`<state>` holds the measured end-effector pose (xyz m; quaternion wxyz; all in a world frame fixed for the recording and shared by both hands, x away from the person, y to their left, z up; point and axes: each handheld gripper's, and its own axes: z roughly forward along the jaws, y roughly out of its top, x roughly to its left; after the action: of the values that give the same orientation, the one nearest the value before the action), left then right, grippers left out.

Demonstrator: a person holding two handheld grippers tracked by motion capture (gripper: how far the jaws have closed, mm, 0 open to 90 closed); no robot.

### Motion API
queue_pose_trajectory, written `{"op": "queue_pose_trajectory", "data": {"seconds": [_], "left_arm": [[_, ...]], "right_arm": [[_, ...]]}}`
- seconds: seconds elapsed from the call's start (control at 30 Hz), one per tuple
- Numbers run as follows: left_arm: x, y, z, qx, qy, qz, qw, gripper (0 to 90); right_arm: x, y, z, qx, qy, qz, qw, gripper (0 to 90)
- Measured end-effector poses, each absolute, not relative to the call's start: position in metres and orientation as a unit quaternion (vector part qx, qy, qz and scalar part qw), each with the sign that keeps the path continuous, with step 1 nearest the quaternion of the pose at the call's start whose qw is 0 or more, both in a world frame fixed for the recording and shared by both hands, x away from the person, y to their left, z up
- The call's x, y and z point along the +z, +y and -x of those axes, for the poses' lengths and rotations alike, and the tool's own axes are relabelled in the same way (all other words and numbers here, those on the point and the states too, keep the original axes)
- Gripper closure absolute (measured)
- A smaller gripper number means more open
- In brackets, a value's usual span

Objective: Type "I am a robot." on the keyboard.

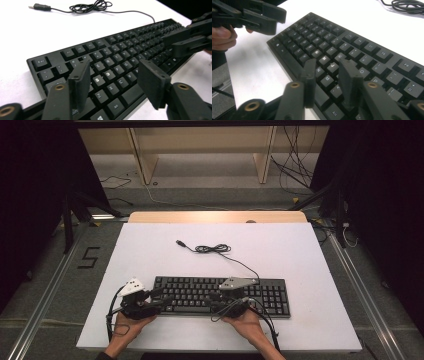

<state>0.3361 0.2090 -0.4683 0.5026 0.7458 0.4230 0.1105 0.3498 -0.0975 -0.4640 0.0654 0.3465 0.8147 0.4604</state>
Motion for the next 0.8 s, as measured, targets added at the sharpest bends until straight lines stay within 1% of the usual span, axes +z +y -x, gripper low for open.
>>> {"op": "queue_pose_trajectory", "data": {"seconds": [0.27, 0.5, 0.63, 0.8], "left_arm": [[-0.466, 0.208, -0.333, 0.105, 0.42, -0.742, 0.513, 37.5], [-0.465, 0.209, -0.331, 0.102, 0.423, -0.74, 0.513, 35.4], [-0.465, 0.209, -0.331, 0.098, 0.424, -0.737, 0.517, 33.6], [-0.465, 0.208, -0.33, 0.096, 0.419, -0.738, 0.52, 29.4]], "right_arm": [[-0.466, -0.093, -0.351, 0.454, 0.819, -0.343, 0.069, 81.3], [-0.47, -0.088, -0.353, 0.446, 0.824, -0.342, 0.066, 89.0], [-0.472, -0.085, -0.354, 0.441, 0.828, -0.342, 0.065, 90.0], [-0.474, -0.083, -0.356, 0.435, 0.83, -0.344, 0.064, 90.0]]}}
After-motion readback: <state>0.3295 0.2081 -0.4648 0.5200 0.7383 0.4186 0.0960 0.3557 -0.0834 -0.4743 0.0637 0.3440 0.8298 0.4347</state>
